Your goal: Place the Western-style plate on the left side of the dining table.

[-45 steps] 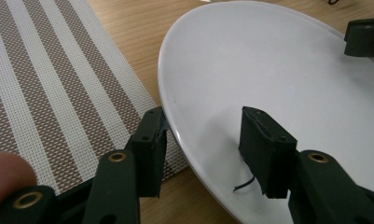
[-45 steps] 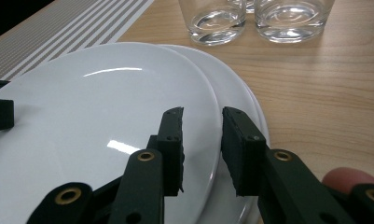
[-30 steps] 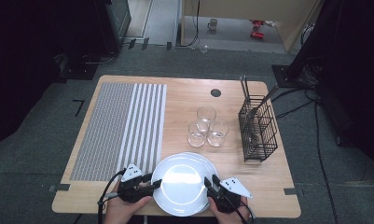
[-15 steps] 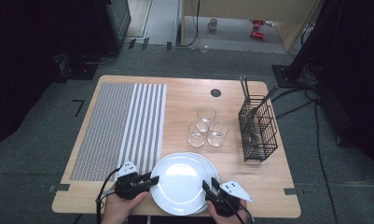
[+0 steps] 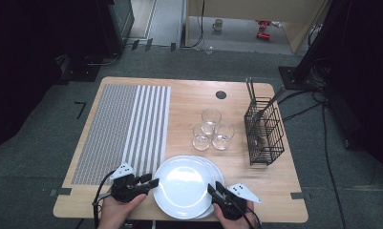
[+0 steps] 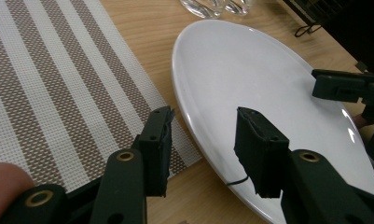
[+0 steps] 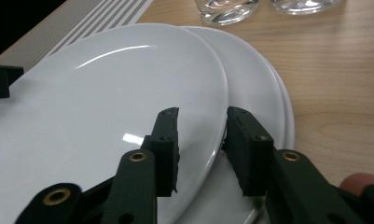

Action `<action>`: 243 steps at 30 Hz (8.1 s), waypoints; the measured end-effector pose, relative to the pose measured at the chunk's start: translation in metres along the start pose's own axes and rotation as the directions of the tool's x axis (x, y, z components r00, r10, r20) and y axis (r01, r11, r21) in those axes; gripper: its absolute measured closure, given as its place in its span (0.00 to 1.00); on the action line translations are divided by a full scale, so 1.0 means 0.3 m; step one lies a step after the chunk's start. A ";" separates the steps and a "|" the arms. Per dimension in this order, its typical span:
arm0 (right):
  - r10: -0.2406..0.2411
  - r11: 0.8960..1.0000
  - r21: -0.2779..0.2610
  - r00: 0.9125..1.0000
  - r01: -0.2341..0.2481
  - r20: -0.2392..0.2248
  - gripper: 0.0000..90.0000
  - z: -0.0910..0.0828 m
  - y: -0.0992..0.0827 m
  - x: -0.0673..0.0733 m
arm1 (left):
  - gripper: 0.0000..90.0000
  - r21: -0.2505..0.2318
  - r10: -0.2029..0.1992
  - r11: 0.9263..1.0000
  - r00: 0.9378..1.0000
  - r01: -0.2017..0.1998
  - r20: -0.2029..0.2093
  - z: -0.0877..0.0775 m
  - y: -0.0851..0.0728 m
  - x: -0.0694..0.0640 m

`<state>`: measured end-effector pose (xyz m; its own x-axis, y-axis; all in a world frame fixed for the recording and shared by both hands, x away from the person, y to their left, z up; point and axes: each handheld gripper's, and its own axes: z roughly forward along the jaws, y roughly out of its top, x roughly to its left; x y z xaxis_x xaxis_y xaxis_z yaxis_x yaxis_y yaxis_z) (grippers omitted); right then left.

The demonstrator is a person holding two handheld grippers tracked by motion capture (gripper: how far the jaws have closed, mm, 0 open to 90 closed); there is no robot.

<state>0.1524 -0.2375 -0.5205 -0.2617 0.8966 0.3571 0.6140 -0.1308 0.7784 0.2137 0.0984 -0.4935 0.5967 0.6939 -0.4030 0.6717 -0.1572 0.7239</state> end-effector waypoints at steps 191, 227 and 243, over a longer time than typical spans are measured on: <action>0.161 0.981 -0.064 0.954 -0.182 -0.254 0.91 0.266 0.400 0.275 | 0.90 -0.260 -0.216 0.941 0.976 0.216 0.027 -0.273 0.145 0.291; 0.132 0.991 -0.001 0.957 -0.137 -0.259 0.89 0.463 0.491 0.378 | 0.89 -0.298 -0.249 0.925 0.969 0.236 -0.005 -0.335 0.187 0.447; 0.146 0.989 0.030 0.958 -0.143 -0.247 0.88 0.534 0.516 0.381 | 0.89 -0.296 -0.268 0.921 0.963 0.254 -0.007 -0.322 0.207 0.498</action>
<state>0.3368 -0.0874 -0.4421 -0.3451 0.7352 0.5834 0.6674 -0.2448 0.7033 0.3022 0.2602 -0.4549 0.3917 0.7154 -0.5786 0.6403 0.2396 0.7298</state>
